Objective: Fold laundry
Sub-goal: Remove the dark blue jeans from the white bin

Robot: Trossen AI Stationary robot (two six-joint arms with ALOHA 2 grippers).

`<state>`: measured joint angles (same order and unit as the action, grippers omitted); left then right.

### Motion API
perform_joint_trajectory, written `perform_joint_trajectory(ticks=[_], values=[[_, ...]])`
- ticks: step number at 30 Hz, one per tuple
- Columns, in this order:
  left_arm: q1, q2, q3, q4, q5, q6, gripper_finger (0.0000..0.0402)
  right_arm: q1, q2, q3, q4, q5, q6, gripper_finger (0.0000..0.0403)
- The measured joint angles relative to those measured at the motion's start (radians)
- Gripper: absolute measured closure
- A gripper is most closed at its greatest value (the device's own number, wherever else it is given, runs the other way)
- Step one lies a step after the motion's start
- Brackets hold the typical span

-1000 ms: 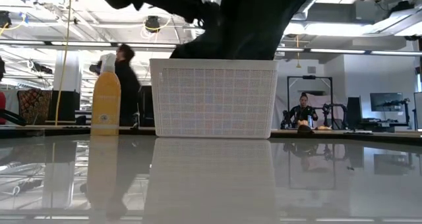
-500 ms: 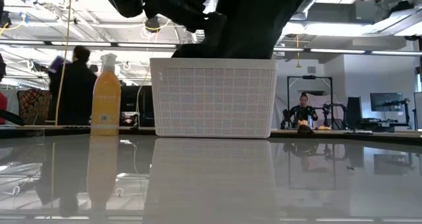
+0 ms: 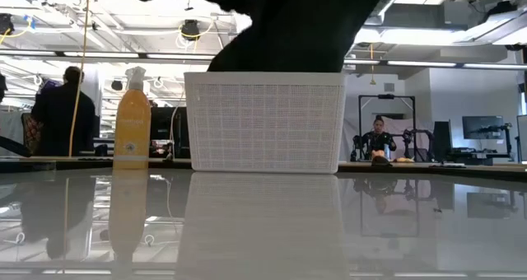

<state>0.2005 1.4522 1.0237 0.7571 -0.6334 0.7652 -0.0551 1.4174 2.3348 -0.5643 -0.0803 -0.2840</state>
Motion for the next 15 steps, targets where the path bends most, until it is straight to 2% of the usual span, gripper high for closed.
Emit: perform_joint_trajectory(ticks=[4,8,10,12,15], values=[[-0.001,-0.126,0.001,-0.03,0.103,0.009,0.0399,0.0,0.0,0.0,0.072,0.0,-0.114,0.0373],[-0.003,-0.252,0.081,-0.212,0.248,-0.08,0.04,0.0,0.0,0.0,0.202,-0.012,-0.257,0.0376],[-0.003,-0.3,0.142,-0.319,0.344,-0.132,0.04,0.0,0.0,0.0,0.277,-0.068,-0.295,0.0376],[-0.003,-0.321,0.211,-0.41,0.446,-0.174,0.0401,0.0,0.001,0.0,0.369,-0.139,-0.293,0.0376],[-0.003,-0.331,0.334,-0.575,0.601,-0.253,0.0401,0.0,0.001,0.0,0.5,-0.196,-0.202,0.0376]])
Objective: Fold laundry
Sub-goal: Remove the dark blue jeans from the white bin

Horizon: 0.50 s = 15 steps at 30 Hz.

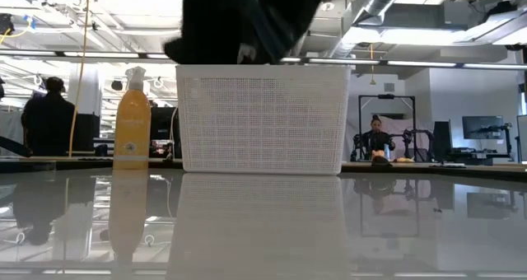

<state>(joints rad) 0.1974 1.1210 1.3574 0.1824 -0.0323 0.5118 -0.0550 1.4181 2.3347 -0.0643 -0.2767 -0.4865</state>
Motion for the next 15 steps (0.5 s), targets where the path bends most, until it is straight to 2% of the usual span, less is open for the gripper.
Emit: perform_joint_trajectory(ticks=[3,9,12,15], values=[[0.0,0.007,0.137,-0.188,0.13,-0.065,0.0401,0.0,-0.008,0.002,0.013,-0.01,0.07,0.0376],[-0.001,0.046,0.33,-0.487,0.377,-0.115,0.0401,-0.01,-0.037,0.0,-0.126,-0.011,0.141,0.0376],[-0.001,0.046,0.358,-0.652,0.486,-0.106,0.0401,-0.048,-0.059,0.002,-0.347,-0.011,0.21,0.0376],[-0.001,0.059,0.359,-0.871,0.505,-0.062,0.0401,-0.11,-0.06,0.002,-0.702,-0.009,0.225,0.0376]])
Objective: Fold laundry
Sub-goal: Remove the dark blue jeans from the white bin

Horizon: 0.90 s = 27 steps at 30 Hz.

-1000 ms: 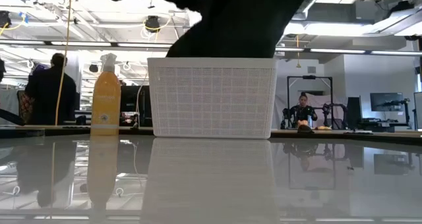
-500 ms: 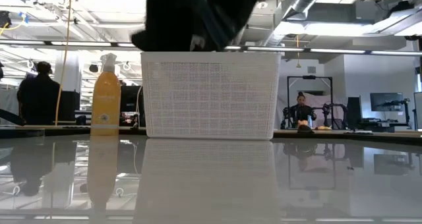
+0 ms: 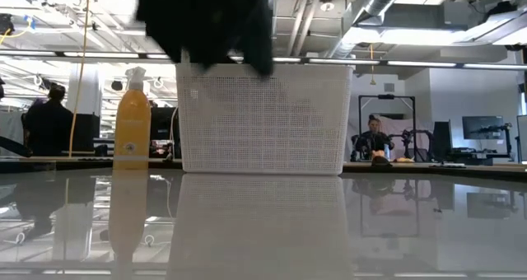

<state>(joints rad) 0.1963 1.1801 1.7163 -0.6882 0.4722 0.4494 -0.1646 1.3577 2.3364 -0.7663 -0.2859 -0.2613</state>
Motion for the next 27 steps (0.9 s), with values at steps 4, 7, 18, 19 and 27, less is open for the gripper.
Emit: perform_joint_trajectory(ticks=[4,7,18,19,27], values=[[-0.001,0.071,-0.004,-0.293,-0.003,0.056,0.0401,-0.079,0.053,-0.027,-0.465,0.003,0.031,0.0376],[-0.028,0.138,-0.003,-0.487,0.031,0.117,0.0401,-0.096,0.093,-0.153,-0.577,0.007,0.111,0.0376],[-0.195,0.362,-0.064,-0.753,0.038,0.149,0.0401,-0.076,0.102,-0.83,-0.571,-0.004,0.344,0.0375],[-0.199,0.373,-0.064,-0.758,0.038,0.149,0.0401,-0.065,0.102,-0.88,-0.551,-0.004,0.371,0.0374],[-0.21,0.442,-0.064,-0.805,0.04,0.065,0.0401,0.108,0.09,-1.189,-0.481,-0.001,0.616,0.0372]])
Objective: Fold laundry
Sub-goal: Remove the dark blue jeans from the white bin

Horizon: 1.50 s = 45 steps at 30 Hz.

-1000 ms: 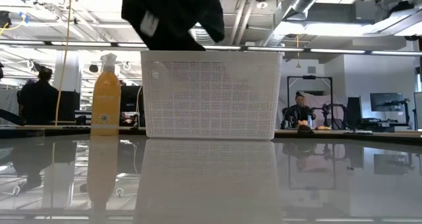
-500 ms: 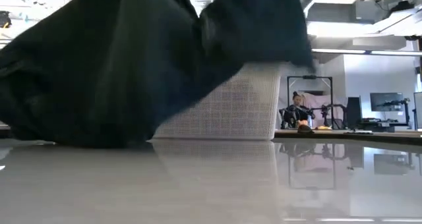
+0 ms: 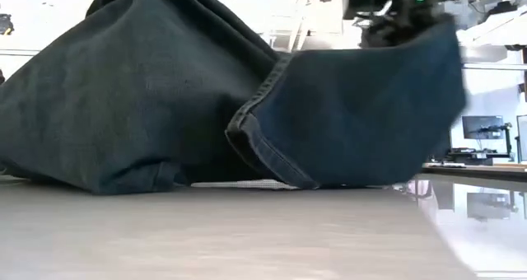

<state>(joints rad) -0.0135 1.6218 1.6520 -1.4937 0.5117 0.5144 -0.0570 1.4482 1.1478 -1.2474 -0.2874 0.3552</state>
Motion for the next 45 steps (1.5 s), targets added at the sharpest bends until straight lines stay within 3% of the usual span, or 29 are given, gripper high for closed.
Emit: perform_joint_trajectory(ticks=[9,20,26,32,34,38,42,45], values=[[-0.022,0.076,0.0,-0.021,0.098,-0.097,0.0401,0.233,-0.004,-0.099,0.134,0.166,0.221,0.0371],[-0.217,0.231,-0.001,0.083,0.083,-0.192,0.0401,0.473,-0.004,-0.099,0.145,0.418,0.457,0.035],[-0.28,0.308,-0.001,0.199,0.09,-0.261,0.0401,0.587,-0.004,-0.1,0.1,0.428,0.559,0.0317],[-0.304,0.346,-0.002,0.277,0.075,-0.342,0.0401,0.748,-0.004,-0.073,0.082,0.423,0.729,0.031],[-0.306,0.345,-0.002,0.338,0.073,-0.352,0.0401,0.804,-0.004,-0.07,0.123,0.49,0.78,0.031],[-0.305,0.345,-0.002,0.496,0.089,-0.386,0.0401,0.901,-0.004,-0.07,0.303,0.725,0.801,0.031],[-0.312,0.357,-0.002,0.579,0.099,-0.405,0.0401,0.974,-0.004,-0.07,0.49,0.967,0.714,0.031],[-0.314,0.361,-0.001,0.602,0.033,-0.46,0.0396,1.005,-0.004,-0.087,0.615,1.092,0.635,0.031]])
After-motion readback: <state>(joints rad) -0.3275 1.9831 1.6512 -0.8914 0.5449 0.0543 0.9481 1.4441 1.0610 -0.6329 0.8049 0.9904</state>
